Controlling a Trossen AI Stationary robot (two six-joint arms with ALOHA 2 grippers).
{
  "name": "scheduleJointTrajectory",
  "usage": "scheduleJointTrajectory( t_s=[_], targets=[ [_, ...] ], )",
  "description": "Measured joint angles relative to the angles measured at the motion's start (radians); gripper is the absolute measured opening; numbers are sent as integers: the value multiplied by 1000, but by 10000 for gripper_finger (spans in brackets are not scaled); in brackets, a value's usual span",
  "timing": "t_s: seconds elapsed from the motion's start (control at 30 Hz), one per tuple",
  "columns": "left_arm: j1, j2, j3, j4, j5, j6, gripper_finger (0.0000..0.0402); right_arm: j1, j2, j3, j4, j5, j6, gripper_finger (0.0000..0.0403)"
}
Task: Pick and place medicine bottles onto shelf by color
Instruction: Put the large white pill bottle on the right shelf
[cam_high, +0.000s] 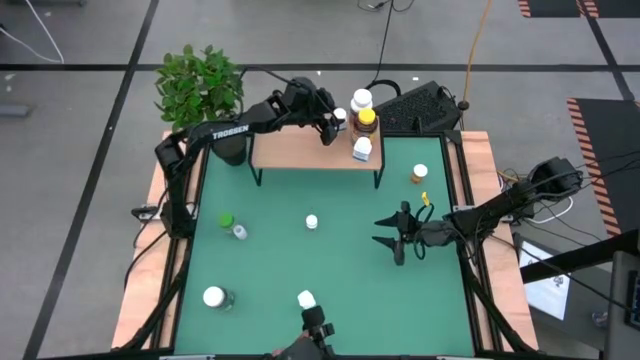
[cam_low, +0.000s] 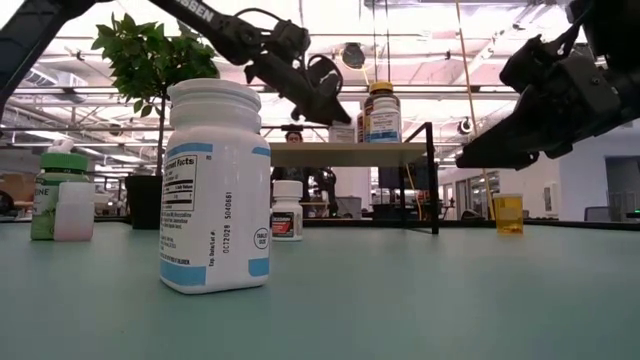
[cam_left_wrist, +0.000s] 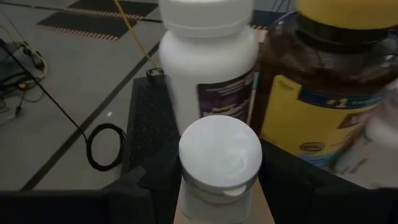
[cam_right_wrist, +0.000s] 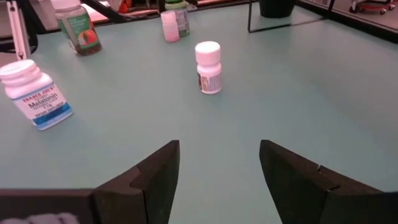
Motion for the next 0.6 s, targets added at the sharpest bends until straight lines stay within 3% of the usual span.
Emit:
scheduleJointTrajectory(
  t_s=[0.37,0.6],
  targets=[
    [22,0,0,-4,0,30,195,0,0,-11,14,1,16,215],
    [22,0,0,-10,0,33,244,0,0,-11,14,2,13,215]
  ],
)
